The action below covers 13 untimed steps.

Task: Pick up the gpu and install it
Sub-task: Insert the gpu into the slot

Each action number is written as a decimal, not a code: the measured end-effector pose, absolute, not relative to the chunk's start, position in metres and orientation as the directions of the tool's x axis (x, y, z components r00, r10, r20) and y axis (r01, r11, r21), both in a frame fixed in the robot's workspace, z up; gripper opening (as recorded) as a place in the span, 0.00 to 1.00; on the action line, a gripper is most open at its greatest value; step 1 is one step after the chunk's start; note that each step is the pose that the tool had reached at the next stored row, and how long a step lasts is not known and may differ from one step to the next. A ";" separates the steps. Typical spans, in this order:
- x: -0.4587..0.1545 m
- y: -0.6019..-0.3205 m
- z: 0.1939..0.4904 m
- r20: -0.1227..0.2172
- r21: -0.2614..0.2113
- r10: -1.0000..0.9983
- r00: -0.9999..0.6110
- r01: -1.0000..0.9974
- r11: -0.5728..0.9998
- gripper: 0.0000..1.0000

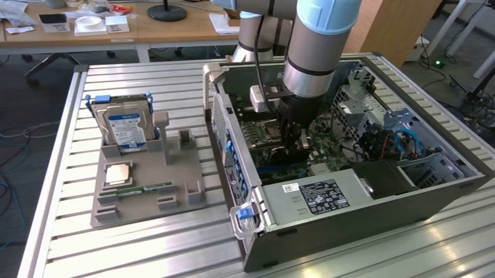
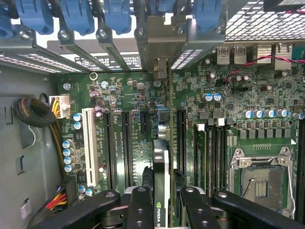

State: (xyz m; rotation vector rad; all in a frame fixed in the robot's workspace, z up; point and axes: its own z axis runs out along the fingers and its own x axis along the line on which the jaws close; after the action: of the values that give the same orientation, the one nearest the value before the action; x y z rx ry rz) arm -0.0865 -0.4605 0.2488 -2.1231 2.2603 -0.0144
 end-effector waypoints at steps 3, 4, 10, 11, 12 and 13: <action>-0.086 -0.460 0.250 -0.024 -0.035 -0.998 -0.062 -0.997 0.063 0.26; -0.086 -0.460 0.251 -0.023 -0.034 -0.998 -0.062 -0.997 0.063 0.26; -0.087 -0.461 0.251 -0.023 -0.034 -0.998 -0.062 -0.997 0.063 0.26; -0.087 -0.462 0.251 -0.023 -0.034 -0.998 -0.062 -0.997 0.063 0.26; -0.087 -0.462 0.251 -0.023 -0.034 -0.998 -0.062 -0.997 0.063 0.26; -0.086 -0.462 0.251 -0.023 -0.034 -0.998 -0.062 -0.997 0.063 0.26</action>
State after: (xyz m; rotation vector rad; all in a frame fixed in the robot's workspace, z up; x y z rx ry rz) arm -0.0865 -0.4620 0.2511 -2.1232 2.2603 -0.0143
